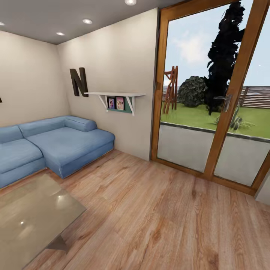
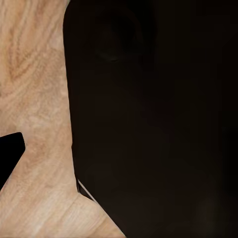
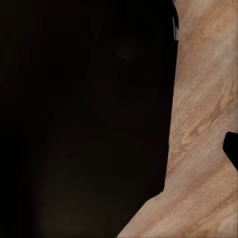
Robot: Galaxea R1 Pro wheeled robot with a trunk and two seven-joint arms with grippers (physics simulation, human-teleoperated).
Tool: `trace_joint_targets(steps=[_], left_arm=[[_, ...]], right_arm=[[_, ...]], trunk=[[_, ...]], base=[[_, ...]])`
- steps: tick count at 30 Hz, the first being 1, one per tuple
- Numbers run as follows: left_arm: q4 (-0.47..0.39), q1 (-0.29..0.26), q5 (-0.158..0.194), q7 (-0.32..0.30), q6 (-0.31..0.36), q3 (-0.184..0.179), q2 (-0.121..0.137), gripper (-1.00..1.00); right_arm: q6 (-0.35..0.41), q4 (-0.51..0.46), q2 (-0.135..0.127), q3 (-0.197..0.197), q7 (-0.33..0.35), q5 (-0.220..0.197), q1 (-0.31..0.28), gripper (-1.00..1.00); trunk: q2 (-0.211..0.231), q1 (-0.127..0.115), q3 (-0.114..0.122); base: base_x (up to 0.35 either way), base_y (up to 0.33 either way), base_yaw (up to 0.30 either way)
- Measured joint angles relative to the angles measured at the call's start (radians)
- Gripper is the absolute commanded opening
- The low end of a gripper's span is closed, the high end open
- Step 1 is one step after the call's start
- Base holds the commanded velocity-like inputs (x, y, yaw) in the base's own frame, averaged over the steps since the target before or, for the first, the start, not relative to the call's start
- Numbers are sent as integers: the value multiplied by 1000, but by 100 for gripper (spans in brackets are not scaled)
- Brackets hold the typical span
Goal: Turn on the radio receiver that's on the table in the living room.
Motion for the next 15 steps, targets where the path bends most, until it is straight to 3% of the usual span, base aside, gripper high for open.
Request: trace_joint_targets(steps=[8, 15], left_arm=[[-25, 2, 2, 1, -9, 7, 8, 100], [-30, 2, 2, 1, -10, 11, 10, 100]], right_arm=[[-1, 0, 4, -4, -1, 0, -10, 100], [-3, 0, 4, -3, -1, 1, -11, 100]], trunk=[[0, 0, 0], [0, 0, 0]], base=[[0, 0, 1], [0, 0, 215]])
